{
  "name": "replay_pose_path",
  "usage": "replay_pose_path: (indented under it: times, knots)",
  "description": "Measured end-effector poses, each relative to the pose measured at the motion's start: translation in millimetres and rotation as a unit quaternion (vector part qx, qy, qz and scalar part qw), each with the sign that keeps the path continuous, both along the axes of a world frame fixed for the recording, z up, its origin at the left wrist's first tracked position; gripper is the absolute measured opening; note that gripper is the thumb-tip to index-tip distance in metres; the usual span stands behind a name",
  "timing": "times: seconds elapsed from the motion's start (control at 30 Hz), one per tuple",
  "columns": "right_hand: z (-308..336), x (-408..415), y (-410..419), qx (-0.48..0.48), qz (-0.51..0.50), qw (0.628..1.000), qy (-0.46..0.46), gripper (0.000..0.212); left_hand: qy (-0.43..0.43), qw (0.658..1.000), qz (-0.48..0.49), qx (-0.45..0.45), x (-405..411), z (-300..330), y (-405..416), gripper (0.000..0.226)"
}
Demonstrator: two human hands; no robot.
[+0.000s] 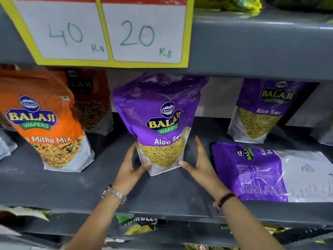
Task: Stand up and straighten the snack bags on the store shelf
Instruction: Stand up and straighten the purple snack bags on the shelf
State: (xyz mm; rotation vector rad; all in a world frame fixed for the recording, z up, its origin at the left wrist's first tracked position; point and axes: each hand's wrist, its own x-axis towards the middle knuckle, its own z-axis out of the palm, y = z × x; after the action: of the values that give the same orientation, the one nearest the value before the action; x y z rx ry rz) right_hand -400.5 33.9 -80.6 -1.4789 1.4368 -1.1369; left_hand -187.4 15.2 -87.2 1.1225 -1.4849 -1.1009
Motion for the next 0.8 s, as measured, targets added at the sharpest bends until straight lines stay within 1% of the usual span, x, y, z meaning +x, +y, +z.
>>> replay_pose_path:
  times: [0.03,0.07,0.1,0.13,0.17,0.23,0.33,0.4,0.43,0.47,0.5,0.53,0.57,0.6,0.63,0.67,0.7,0.73,0.77,0.8]
  knots:
    - [3,-2,-10,0.007,0.021,1.0,0.004,0.094,0.011,1.0,-0.011,0.006,-5,1,0,0.081]
    - [4,-2,-17,0.011,0.041,0.999,-0.001,0.095,0.012,1.0,-0.013,0.009,-8,2,-1,0.087]
    - [3,-1,-22,0.012,0.055,0.998,-0.007,0.091,0.01,1.0,-0.013,0.012,-9,2,-4,0.087]
    - [2,2,-23,0.013,0.057,0.998,-0.009,0.083,0.007,1.0,-0.015,0.015,-10,2,-8,0.078]
    - [0,5,-22,0.013,0.039,0.999,-0.01,0.076,0.007,1.0,-0.025,0.016,-9,4,-12,0.068]
    - [-6,11,-16,0.0,-0.018,1.0,-0.012,0.069,-0.001,0.998,-0.06,0.016,-5,5,-18,0.058]
    - [-8,19,-5,-0.024,-0.066,0.997,-0.014,0.064,-0.024,0.995,-0.09,0.021,-1,6,-23,0.059]
    - [-4,21,0,-0.018,-0.066,0.998,-0.013,0.065,-0.037,0.995,-0.086,0.029,0,7,-23,0.06]
    - [-2,22,1,-0.011,-0.061,0.998,-0.007,0.065,-0.026,0.996,-0.082,0.03,-2,10,-21,0.059]
    - [1,21,3,-0.005,-0.054,0.999,-0.002,0.066,-0.018,0.997,-0.066,0.029,-4,12,-17,0.059]
    - [5,20,5,-0.004,-0.048,0.999,0.0,0.068,-0.017,0.999,-0.029,0.013,-6,12,-14,0.066]
    - [9,16,8,-0.009,-0.045,0.999,0.003,0.072,-0.04,0.999,0.03,-0.005,-9,14,-7,0.079]
    - [14,11,11,-0.016,-0.048,0.999,0.009,0.077,-0.064,0.993,0.097,-0.025,-13,13,2,0.088]
    - [20,4,17,-0.024,-0.059,0.998,0.021,0.08,-0.09,0.979,0.172,-0.056,-20,14,13,0.084]
    - [26,-6,23,-0.035,-0.075,0.996,0.037,0.08,-0.104,0.965,0.221,-0.098,-28,12,26,0.073]
    - [32,-19,29,-0.051,-0.09,0.993,0.058,0.076,-0.11,0.957,0.232,-0.137,-41,14,41,0.064]
    - [39,-36,36,-0.07,-0.105,0.988,0.083,0.069,-0.103,0.957,0.207,-0.175,-56,14,54,0.054]
    - [46,-54,41,-0.085,-0.121,0.983,0.111,0.062,-0.096,0.965,0.161,-0.182,-72,18,65,0.043]
    - [52,-76,45,-0.089,-0.136,0.977,0.136,0.054,-0.084,0.98,0.095,-0.152,-89,22,73,0.033]
    - [59,-103,50,-0.086,-0.147,0.973,0.154,0.048,-0.069,0.993,0.021,-0.095,-110,29,81,0.026]
